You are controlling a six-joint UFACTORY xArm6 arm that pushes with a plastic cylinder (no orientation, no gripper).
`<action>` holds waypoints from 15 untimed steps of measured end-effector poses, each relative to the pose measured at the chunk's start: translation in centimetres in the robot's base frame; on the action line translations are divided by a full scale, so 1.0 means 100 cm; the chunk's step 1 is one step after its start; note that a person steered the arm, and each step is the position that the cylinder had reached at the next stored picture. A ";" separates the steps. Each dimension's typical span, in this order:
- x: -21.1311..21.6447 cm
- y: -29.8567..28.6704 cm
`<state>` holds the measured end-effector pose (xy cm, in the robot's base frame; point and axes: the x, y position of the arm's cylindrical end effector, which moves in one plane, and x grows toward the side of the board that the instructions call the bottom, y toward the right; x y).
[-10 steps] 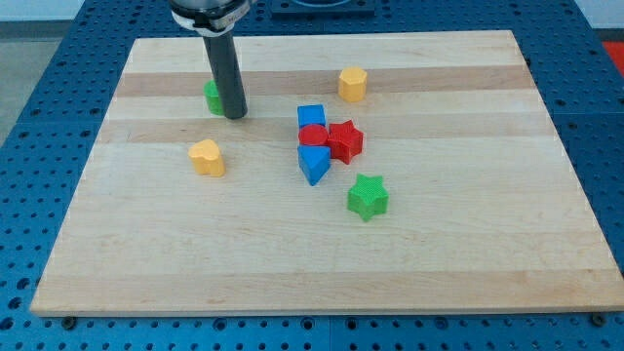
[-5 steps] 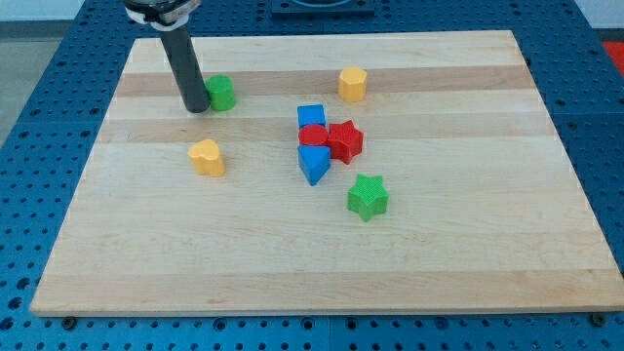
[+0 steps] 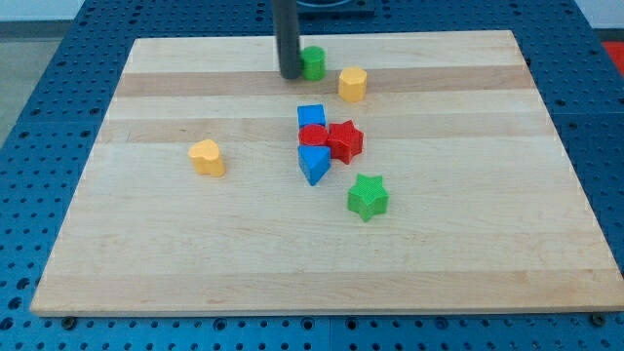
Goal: Push the green circle and yellow hexagon to the top center of the board
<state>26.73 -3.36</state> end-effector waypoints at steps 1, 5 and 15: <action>-0.021 0.021; 0.088 0.023; 0.045 0.062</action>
<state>31.19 2.87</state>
